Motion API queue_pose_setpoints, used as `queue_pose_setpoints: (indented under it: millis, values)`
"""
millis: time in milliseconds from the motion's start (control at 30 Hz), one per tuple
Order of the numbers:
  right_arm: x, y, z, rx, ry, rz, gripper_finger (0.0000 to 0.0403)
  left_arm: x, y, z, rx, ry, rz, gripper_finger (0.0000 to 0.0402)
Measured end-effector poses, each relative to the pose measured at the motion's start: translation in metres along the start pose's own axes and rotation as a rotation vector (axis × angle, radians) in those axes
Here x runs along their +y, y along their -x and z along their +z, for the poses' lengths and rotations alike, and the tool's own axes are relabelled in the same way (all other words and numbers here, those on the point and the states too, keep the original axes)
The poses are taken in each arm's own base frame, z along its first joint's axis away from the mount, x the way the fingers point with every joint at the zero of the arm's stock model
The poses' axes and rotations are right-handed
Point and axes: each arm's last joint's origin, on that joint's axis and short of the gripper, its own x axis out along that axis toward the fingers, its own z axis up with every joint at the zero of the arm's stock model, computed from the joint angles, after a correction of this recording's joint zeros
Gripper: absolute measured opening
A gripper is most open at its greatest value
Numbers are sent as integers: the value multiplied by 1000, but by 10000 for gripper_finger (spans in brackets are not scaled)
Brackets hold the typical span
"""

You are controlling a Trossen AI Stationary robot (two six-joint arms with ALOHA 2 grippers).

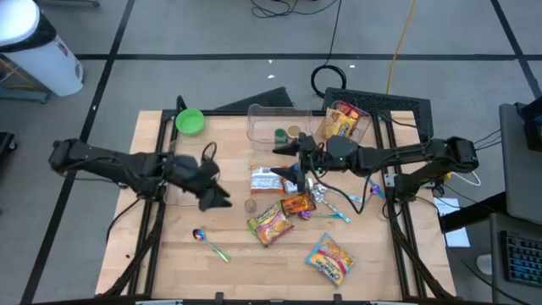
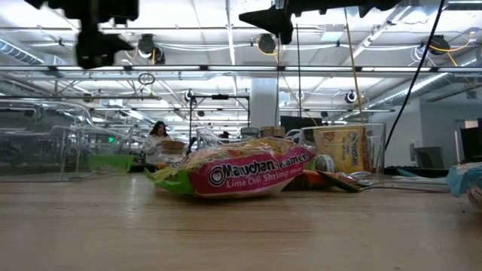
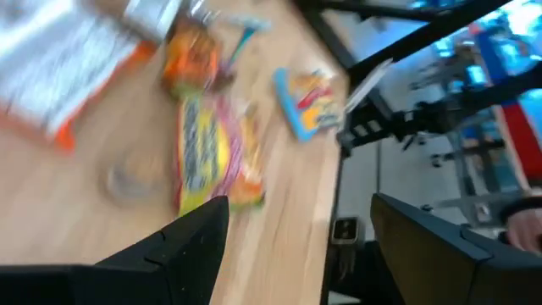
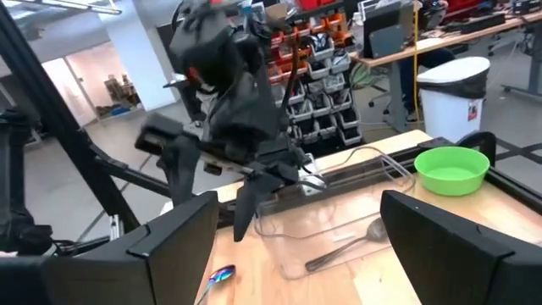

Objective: Pick & Place Food Item
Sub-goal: Put the left violet spoon into the left transparent bin

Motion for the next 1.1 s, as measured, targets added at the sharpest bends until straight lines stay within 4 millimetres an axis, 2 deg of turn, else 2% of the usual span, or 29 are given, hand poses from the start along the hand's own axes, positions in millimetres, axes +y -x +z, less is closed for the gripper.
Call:
queue_pose_setpoints:
  millis: [200,467,600,700,867,1100]
  values:
    - [2,1,1,-2,49,6,320,-18,0,-37,32,181,64,294]
    - [5,10,10,-15,186,31,320,-40,3,-86,-111,425,94,294]
    - [5,18,13,29,207,77,320,-42,-9,-109,-104,578,139,294]
    - [6,24,14,68,201,95,320,-46,-20,-122,-36,715,227,294]
    - [11,29,11,127,199,127,320,-61,-40,-133,29,902,472,294]
    - [19,30,4,180,194,195,320,-99,-53,-119,21,1001,736,294]
